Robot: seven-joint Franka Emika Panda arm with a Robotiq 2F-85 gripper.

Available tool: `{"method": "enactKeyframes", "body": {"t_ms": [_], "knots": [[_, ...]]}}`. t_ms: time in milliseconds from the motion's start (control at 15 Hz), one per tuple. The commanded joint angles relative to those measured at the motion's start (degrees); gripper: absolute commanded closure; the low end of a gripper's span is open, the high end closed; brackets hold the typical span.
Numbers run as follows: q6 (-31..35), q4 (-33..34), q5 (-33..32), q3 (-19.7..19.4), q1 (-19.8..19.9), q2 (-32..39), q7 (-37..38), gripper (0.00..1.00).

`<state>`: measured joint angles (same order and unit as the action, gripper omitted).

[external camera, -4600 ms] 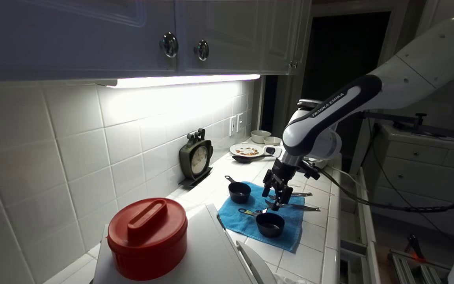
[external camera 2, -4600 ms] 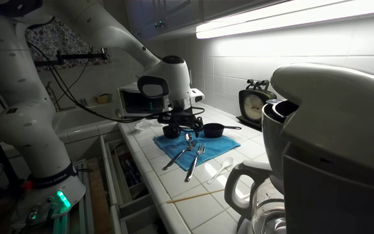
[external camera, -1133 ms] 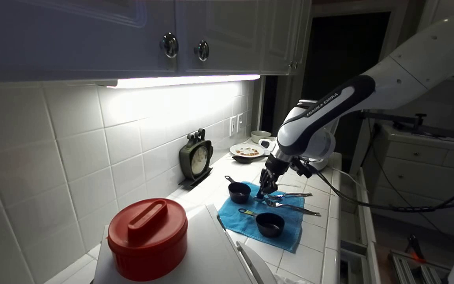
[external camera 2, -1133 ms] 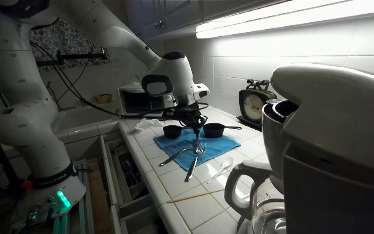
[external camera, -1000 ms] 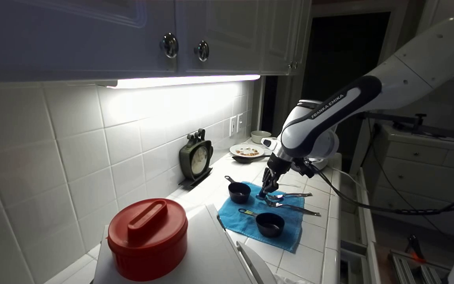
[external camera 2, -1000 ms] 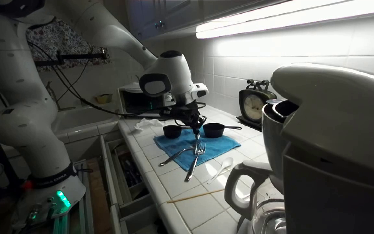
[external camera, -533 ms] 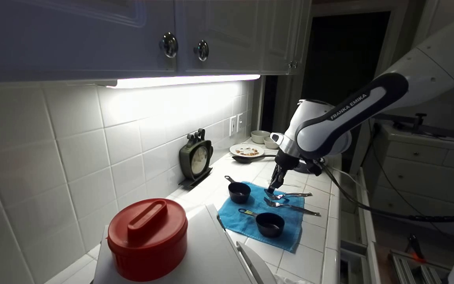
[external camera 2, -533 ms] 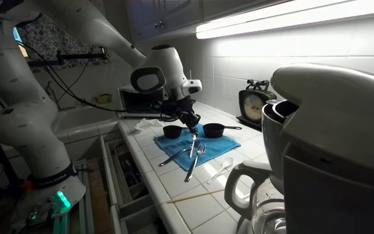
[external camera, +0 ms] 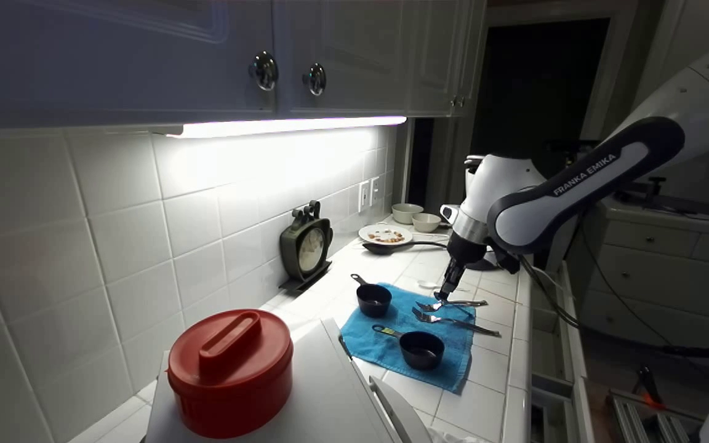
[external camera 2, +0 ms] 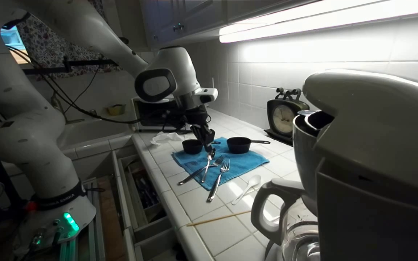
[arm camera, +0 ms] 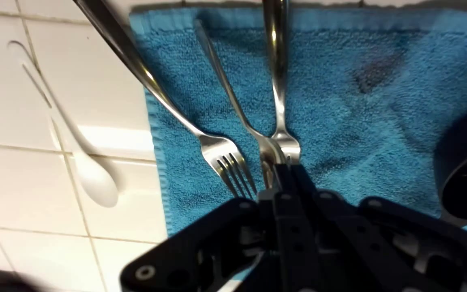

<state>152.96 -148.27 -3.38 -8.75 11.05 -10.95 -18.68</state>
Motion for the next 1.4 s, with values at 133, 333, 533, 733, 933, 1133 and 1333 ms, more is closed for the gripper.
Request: {"method": "enactKeyframes", "body": {"t_ms": [133,333,533,733,933,1133,1333], "knots": [[-1.8,-1.9,-5.3,-0.8,1.6,-1.4,5.9,0.94],[-1.4,-2.1,-5.9,-1.0,1.8,-0.6,6.9,0.94],[-2.5,-2.7,-5.5,-1.0,1.4,-1.4,6.7,0.68],[-3.0,-3.3,-5.0,-1.4,1.2,-1.2,5.8,0.58],[-2.3,-4.1,-3.9,-1.8,0.8,-0.4,4.6,0.38],[-0.9,-4.6,-3.6,-2.1,0.6,0.5,3.6,0.61],[2.0,-5.1,-3.5,-2.3,0.3,1.4,2.2,0.78]]}}
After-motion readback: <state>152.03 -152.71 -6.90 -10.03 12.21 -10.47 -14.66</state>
